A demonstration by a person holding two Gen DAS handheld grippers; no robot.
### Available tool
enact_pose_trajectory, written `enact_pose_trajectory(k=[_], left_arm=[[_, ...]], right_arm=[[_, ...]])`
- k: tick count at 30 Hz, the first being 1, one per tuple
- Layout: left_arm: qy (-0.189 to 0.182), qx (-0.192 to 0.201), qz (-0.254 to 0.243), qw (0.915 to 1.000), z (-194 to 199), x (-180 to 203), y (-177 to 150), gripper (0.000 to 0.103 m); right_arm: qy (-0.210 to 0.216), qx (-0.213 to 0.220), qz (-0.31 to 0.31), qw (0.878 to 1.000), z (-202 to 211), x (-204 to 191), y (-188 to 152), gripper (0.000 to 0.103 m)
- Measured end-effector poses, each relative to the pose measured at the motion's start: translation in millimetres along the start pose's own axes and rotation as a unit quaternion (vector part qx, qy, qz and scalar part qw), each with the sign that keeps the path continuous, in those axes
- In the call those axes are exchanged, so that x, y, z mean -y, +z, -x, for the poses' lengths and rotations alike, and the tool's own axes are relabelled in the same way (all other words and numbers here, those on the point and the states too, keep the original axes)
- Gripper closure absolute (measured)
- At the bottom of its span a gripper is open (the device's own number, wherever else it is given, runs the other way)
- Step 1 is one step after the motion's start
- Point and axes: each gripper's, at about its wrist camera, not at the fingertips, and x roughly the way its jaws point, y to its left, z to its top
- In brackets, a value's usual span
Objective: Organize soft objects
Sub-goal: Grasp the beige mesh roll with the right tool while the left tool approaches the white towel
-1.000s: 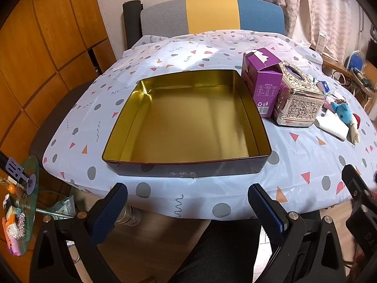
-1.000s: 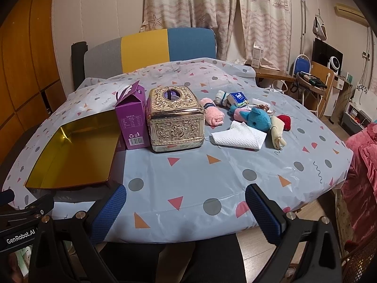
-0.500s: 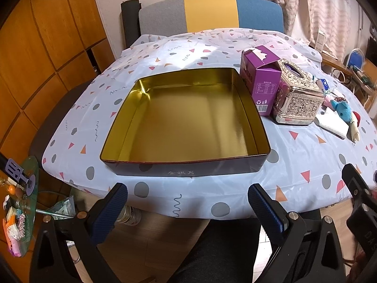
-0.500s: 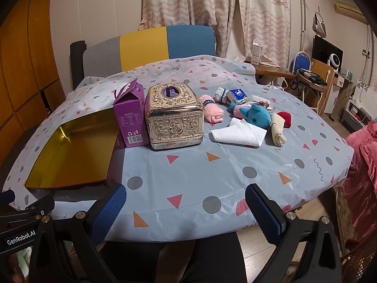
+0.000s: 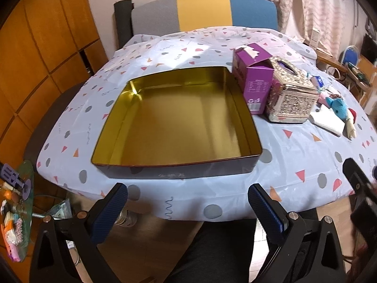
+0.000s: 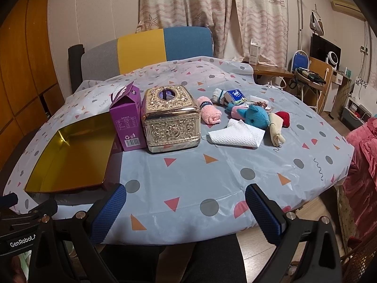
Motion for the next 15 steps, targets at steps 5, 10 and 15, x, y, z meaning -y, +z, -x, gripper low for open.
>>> enact_pose_trajectory(k=[5, 10, 15], left_arm=[[-0.066, -0.038, -0.017, 0.9970, -18, 16, 6, 0.000], [-0.174, -0.090, 0.021, 0.9805, -38, 29, 9, 0.000], [-0.230, -0.114, 0.071, 0.9638, -50, 50, 13, 0.000]], right_arm=[[-0.009, 0.017, -0.020, 1.000, -5, 29, 6, 0.000], [-0.034, 0.010, -0.059, 0.998, -24, 78, 12, 0.008], [-0.050, -0.004, -0.083, 0.995, -51, 125, 17, 0.022]])
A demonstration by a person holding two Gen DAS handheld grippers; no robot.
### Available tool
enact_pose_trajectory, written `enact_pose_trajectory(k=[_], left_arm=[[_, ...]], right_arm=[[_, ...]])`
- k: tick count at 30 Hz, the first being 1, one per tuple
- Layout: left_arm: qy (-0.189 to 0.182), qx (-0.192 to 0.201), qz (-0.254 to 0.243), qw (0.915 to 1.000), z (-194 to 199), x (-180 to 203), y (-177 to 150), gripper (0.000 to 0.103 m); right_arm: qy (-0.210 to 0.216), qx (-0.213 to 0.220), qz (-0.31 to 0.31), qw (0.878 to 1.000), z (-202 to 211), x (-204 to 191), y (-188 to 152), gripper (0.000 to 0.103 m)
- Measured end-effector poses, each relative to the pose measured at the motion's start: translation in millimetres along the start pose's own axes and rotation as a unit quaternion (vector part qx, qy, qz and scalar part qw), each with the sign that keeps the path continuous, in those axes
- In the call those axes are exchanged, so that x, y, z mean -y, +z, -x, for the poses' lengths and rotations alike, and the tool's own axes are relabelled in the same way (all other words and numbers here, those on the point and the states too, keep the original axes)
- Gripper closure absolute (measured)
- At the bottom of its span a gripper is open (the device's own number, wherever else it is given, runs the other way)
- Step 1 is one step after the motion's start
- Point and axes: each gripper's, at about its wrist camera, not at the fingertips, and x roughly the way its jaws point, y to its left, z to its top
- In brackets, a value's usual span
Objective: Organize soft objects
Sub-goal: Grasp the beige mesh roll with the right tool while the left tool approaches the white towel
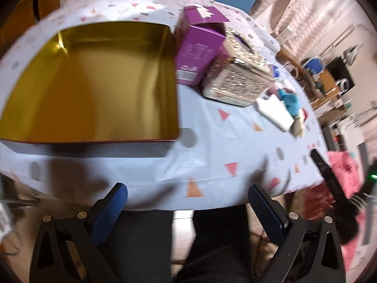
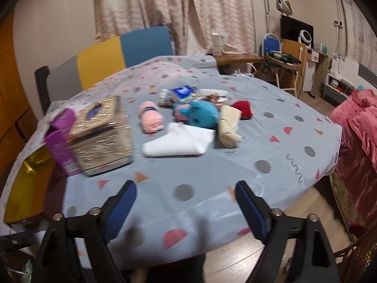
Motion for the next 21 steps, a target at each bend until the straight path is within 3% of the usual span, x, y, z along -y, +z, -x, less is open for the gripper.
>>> enact_pose_trajectory(k=[3, 6, 9, 14, 16, 19, 21], left_arm=[[0.008, 0.005, -0.027, 0.9996, -9, 18, 1, 0.000], [0.004, -0.008, -0.072, 0.9974, -22, 43, 6, 0.000], [-0.010, -0.020, -0.081, 0.9965, -35, 61, 12, 0.000], [-0.008, -0.010, -0.107, 0.9942, -46, 80, 23, 0.000], [-0.008, 0.000, -0.128, 0.9917, -47, 89, 26, 0.000], [-0.001, 0.001, -0.147, 0.9892, -53, 97, 29, 0.000], [0.000, -0.002, -0.160, 0.9871, -61, 106, 32, 0.000]], right_arm=[[0.005, -0.008, -0.016, 1.000, -26, 28, 15, 0.030], [0.008, 0.004, -0.042, 0.999, -51, 59, 38, 0.030], [0.011, 0.011, -0.060, 0.998, -72, 79, 57, 0.030], [0.035, -0.058, -0.115, 0.991, -137, 106, 84, 0.030], [0.048, -0.081, -0.140, 0.986, -160, 116, 86, 0.036], [0.069, -0.091, -0.151, 0.982, -177, 123, 84, 0.039], [0.069, -0.085, -0.143, 0.984, -181, 120, 84, 0.049]])
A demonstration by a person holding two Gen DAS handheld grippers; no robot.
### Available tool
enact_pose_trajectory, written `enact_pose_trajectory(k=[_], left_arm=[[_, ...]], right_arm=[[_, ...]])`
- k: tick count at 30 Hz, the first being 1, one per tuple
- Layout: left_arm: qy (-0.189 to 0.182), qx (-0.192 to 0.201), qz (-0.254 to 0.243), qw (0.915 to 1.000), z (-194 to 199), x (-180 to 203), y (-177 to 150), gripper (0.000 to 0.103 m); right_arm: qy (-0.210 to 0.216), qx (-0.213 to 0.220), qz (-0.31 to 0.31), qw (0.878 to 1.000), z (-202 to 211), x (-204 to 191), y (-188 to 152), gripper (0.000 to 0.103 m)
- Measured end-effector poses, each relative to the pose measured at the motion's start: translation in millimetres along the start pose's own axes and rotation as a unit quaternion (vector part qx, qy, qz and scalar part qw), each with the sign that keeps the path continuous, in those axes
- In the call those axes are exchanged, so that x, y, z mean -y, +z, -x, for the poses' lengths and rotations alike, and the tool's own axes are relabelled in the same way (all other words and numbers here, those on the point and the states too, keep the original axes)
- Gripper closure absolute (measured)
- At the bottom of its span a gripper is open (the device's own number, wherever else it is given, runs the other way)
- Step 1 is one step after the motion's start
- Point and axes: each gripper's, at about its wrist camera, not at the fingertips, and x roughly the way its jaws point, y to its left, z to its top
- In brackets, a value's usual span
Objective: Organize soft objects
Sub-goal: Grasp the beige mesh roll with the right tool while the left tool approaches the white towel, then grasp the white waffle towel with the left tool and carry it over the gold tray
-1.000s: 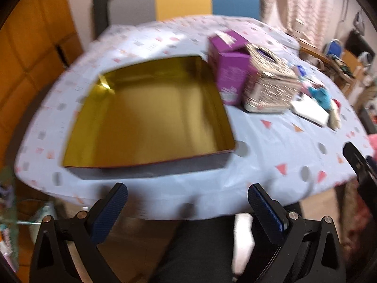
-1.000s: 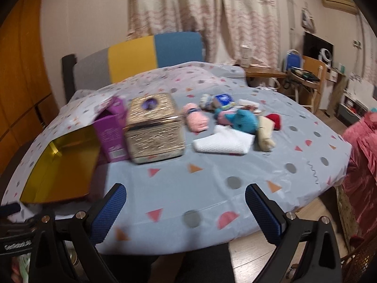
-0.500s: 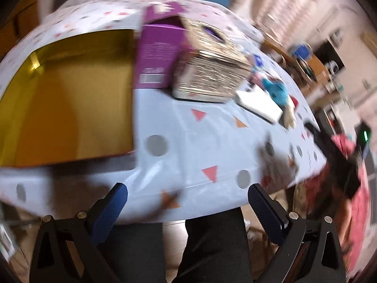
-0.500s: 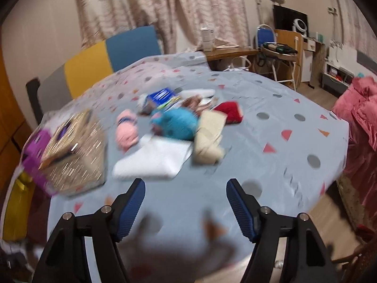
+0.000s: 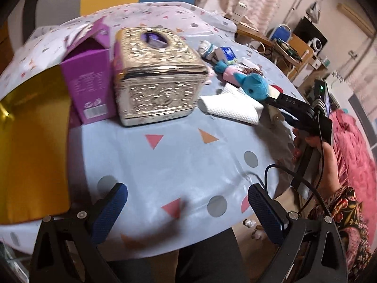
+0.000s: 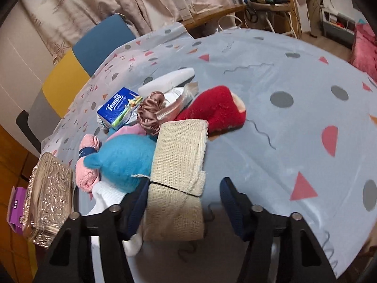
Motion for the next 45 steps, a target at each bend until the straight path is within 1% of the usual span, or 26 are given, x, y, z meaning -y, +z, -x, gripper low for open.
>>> enact_pose_trajectory(k=[1, 3, 6, 7, 11, 14, 15, 16, 18, 20, 22, 25, 27, 28, 29, 31, 33, 35, 37, 40, 42, 43, 45], left_arm=[[0.003, -0.001, -0.006, 1.0000, -3, 4, 4, 0.000], [0.000, -0.001, -0.013, 0.9999, -8, 12, 10, 0.000], [-0.002, 0.007, -0.023, 0.9997, -14, 25, 21, 0.000], [-0.003, 0.013, -0.031, 0.9994, -18, 32, 27, 0.000], [0.005, 0.019, -0.058, 0.9981, -36, 57, 46, 0.000], [0.012, 0.014, -0.079, 0.9967, -58, 79, 64, 0.000], [0.014, 0.010, -0.086, 0.9962, -66, 86, 69, 0.000], [0.022, 0.006, -0.094, 0.9953, -76, 94, 75, 0.000], [0.023, 0.004, -0.107, 0.9940, -87, 104, 82, 0.000], [0.041, 0.011, -0.124, 0.9914, -99, 112, 90, 0.000], [0.051, 0.009, -0.135, 0.9896, -109, 116, 94, 0.000], [0.063, 0.017, -0.131, 0.9892, -124, 116, 102, 0.000], [0.070, 0.024, -0.132, 0.9885, -129, 121, 101, 0.000], [0.066, 0.032, -0.147, 0.9864, -132, 127, 99, 0.000], [0.064, 0.031, -0.163, 0.9840, -136, 133, 97, 0.000], [0.090, 0.033, -0.181, 0.9789, -143, 139, 93, 0.002], [0.086, 0.038, -0.177, 0.9797, -146, 137, 94, 0.001], [0.072, 0.028, -0.168, 0.9828, -155, 132, 98, 0.001], [0.079, 0.019, -0.171, 0.9820, -165, 129, 99, 0.003], [0.050, 0.031, -0.162, 0.9851, -169, 126, 99, 0.005], [0.039, 0.036, -0.153, 0.9868, -170, 122, 98, 0.006], [0.038, 0.042, -0.156, 0.9861, -169, 121, 97, 0.008], [0.029, 0.048, -0.181, 0.9819, -166, 124, 94, 0.021]], right_arm=[[0.003, -0.001, 0.005, 1.000, -1, -1, 0, 0.060], [0.013, -0.004, 0.011, 1.000, -3, -1, 0, 0.060], [0.026, 0.007, 0.025, 0.999, 4, -3, -5, 0.060], [0.019, 0.017, 0.029, 0.999, 10, -2, -9, 0.060], [-0.036, 0.056, 0.042, 0.997, 25, 4, -23, 0.060], [-0.061, 0.072, 0.043, 0.995, 27, 10, -30, 0.060], [-0.063, 0.076, 0.038, 0.994, 27, 14, -32, 0.060], [-0.060, 0.082, 0.032, 0.994, 28, 18, -33, 0.060], [-0.059, 0.091, 0.028, 0.994, 30, 21, -35, 0.060], [-0.064, 0.098, 0.036, 0.992, 29, 20, -38, 0.060], [-0.065, 0.106, 0.041, 0.991, 28, 19, -40, 0.060], [-0.060, 0.114, 0.036, 0.991, 29, 21, -42, 0.060], [-0.050, 0.117, 0.029, 0.991, 30, 25, -42, 0.060], [-0.046, 0.119, 0.025, 0.991, 30, 26, -42, 0.060], [-0.041, 0.121, 0.021, 0.992, 31, 28, -43, 0.059], [-0.040, 0.124, 0.021, 0.991, 31, 29, -44, 0.059], [-0.039, 0.125, 0.020, 0.991, 31, 29, -44, 0.059], [-0.033, 0.128, 0.017, 0.991, 31, 30, -45, 0.059], [-0.031, 0.130, 0.016, 0.991, 32, 30, -46, 0.059], [-0.029, 0.133, 0.014, 0.991, 32, 31, -47, 0.059], [-0.029, 0.135, 0.015, 0.990, 32, 32, -48, 0.059], [-0.029, 0.136, 0.015, 0.990, 32, 31, -48, 0.059], [-0.028, 0.138, 0.016, 0.990, 32, 31, -48, 0.059]])
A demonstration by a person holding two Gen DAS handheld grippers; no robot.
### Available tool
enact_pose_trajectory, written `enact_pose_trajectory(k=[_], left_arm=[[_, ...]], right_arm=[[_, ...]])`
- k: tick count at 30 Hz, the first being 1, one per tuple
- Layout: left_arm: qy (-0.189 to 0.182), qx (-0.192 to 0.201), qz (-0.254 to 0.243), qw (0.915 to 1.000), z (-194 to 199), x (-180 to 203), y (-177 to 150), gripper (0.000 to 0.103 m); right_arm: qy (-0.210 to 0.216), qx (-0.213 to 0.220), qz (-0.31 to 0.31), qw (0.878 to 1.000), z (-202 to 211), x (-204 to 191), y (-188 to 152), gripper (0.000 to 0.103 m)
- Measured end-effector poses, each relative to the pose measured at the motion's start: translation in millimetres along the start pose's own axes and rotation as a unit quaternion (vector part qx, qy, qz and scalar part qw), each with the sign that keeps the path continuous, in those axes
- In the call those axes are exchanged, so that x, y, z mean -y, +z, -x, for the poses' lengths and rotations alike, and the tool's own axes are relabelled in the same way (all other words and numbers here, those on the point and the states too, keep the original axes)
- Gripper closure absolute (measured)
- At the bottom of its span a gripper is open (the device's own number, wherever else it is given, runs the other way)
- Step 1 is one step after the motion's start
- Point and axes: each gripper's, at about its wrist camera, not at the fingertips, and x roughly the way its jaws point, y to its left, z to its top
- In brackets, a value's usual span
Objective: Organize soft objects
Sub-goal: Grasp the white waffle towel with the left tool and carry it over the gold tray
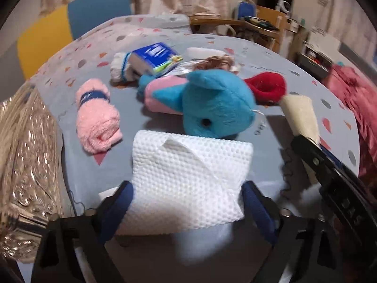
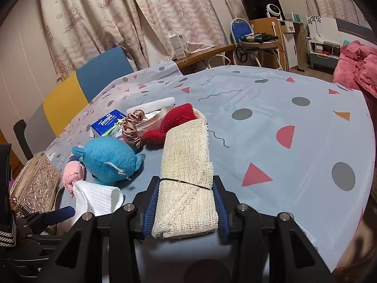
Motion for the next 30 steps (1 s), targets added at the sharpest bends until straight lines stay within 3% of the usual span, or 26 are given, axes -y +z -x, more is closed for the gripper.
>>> enact_pose_trajectory(k=[2, 4, 5, 9, 16, 24, 30], left_arm=[[-0.009, 0.008, -0.037, 0.9993, 6, 9, -1, 0.064], [-0.004, 0.008, -0.073, 0.9973, 10, 19, -1, 0.089], [-0.004, 0.007, -0.078, 0.9969, 11, 21, -2, 0.093], [-0.036, 0.009, -0.052, 0.9980, 26, 11, -7, 0.095], [-0.077, 0.063, -0.021, 0.9949, 95, -5, -25, 0.095], [-0.099, 0.107, 0.043, 0.9883, 177, -52, -48, 0.095], [-0.091, 0.148, 0.094, 0.9803, 239, -105, -68, 0.095]], right_arm=[[-0.001, 0.002, 0.001, 1.000, 0, 0, -1, 0.059], [-0.001, 0.003, 0.002, 1.000, 0, -1, -1, 0.059], [-0.002, 0.003, 0.003, 1.000, 0, -1, -1, 0.059], [-0.007, 0.004, 0.009, 1.000, 0, -3, -2, 0.059], [-0.023, 0.004, 0.026, 0.999, -2, -8, -3, 0.059], [-0.039, -0.001, 0.044, 0.998, -5, -13, -3, 0.059], [-0.041, -0.002, 0.047, 0.998, -5, -14, -2, 0.059]])
